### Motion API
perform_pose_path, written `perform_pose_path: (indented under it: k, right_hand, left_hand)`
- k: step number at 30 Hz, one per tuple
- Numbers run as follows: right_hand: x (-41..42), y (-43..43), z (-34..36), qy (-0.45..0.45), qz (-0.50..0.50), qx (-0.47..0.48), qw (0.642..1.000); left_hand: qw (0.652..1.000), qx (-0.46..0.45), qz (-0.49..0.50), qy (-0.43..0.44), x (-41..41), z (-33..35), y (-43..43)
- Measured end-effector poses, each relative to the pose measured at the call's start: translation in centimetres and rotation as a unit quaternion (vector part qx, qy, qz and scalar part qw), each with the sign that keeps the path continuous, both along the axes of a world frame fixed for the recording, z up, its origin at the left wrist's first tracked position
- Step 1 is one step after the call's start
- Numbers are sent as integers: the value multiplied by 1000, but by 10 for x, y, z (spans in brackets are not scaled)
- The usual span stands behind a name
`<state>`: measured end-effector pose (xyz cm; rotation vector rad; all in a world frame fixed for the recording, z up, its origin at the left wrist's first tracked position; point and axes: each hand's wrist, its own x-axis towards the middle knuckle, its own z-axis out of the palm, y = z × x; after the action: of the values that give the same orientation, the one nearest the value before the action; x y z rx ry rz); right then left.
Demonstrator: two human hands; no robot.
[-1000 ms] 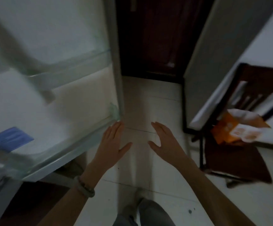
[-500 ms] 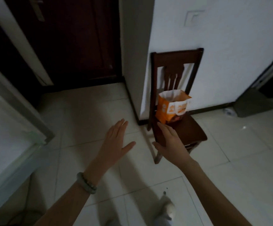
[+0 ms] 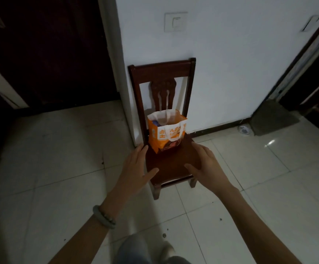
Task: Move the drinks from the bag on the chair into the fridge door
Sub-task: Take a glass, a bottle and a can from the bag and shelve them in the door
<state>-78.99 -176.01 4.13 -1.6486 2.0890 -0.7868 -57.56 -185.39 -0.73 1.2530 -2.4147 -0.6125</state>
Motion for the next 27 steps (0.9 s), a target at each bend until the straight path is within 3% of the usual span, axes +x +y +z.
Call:
perform_pose_path:
  k: [9,27]
  right_hand:
    - [-71,-66,-17,-15,3,-5,1000]
    - [-209,-312,-68,10,87,28,996]
  left_hand:
    - [1000,11,8,-4,-74,-13,-61]
    - [996,62,67,-16,-192,-75,-288]
